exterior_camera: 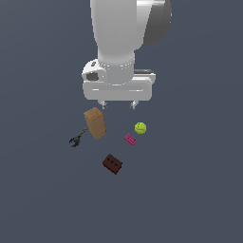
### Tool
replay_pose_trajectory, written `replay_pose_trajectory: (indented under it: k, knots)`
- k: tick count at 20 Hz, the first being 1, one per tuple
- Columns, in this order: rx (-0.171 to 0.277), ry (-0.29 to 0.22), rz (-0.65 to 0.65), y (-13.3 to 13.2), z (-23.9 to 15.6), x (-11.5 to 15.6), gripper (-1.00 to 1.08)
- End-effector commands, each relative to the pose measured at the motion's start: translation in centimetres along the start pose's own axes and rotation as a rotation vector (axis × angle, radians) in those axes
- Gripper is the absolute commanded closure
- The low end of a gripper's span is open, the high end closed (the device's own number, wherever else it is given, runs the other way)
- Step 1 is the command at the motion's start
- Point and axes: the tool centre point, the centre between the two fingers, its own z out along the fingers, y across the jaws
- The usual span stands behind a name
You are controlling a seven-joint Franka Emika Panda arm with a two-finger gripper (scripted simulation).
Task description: Pick up a designated object from a clutter of objects.
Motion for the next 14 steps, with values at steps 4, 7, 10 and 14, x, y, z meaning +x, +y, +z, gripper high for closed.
replay_pose_trajectory:
  k: [4, 7, 10, 14]
  knots:
    - [-0.001, 0.000, 0.003, -0.3, 0.6, -0.1, -0.92]
    - [-0.004, -0.001, 0.008, -0.8, 1.7, -0.2, -0.92]
    - [-0.007, -0.002, 0.016, -1.6, 3.1, -0.5, -0.92]
    - [-0.012, -0.002, 0.028, -2.9, 5.7, -1.1, -0.92]
